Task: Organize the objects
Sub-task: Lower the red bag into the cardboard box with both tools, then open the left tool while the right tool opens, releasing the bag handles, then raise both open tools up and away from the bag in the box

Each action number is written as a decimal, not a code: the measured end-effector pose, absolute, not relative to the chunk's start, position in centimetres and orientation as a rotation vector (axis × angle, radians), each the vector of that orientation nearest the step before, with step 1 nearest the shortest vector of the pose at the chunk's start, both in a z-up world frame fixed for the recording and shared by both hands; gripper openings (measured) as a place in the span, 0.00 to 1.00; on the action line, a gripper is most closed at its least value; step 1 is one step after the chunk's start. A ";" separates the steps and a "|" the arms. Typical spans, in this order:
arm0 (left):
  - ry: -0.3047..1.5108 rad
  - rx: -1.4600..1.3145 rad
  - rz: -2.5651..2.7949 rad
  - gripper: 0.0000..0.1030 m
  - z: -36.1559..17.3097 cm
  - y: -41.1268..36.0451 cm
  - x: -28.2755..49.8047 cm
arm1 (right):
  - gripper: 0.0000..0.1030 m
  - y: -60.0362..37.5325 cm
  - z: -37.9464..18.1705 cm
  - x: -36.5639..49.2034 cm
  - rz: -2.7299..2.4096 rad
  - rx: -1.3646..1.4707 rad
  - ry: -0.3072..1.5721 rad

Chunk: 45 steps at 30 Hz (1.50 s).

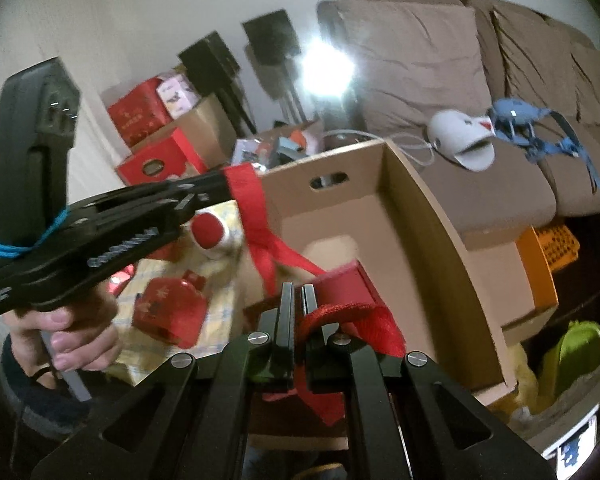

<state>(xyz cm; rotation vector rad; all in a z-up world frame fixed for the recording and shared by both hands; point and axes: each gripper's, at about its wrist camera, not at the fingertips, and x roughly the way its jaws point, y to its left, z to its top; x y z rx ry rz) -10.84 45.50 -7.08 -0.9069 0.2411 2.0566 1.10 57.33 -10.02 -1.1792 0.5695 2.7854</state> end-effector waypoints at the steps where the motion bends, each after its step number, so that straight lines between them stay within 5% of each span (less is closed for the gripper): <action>1: 0.245 -0.921 2.050 0.02 -7.3 45.6 -10.9 | 0.04 57.5 -10.3 1.0 2.770 -1.189 0.578; 16: 0.332 -1.061 1.962 0.02 -11.7 46.8 -10.8 | 0.09 57.9 -13.0 0.2 2.642 -1.323 0.501; 22: 0.359 -1.051 1.906 0.03 -12.0 47.0 -10.1 | 0.22 58.4 -15.0 -0.2 2.551 -1.432 0.473; 27: 0.323 -1.057 1.873 0.03 -11.5 46.8 -10.1 | 0.51 58.9 -15.2 0.0 2.500 -1.424 0.441; 30: 0.277 -1.076 1.847 0.13 -11.3 46.4 -10.7 | 0.61 59.2 -15.4 0.1 2.455 -1.421 0.431; 35: 0.245 -1.102 1.848 0.51 -10.5 45.8 -11.0 | 0.80 59.8 -14.9 0.3 2.430 -1.381 0.417; 37: 0.262 -1.106 1.874 0.65 -10.3 45.7 -11.0 | 0.81 59.9 -14.5 0.5 2.433 -1.354 0.417; 45: 0.233 -1.054 1.961 0.90 -8.6 44.1 -10.6 | 0.82 60.8 -12.4 1.4 2.450 -1.206 0.436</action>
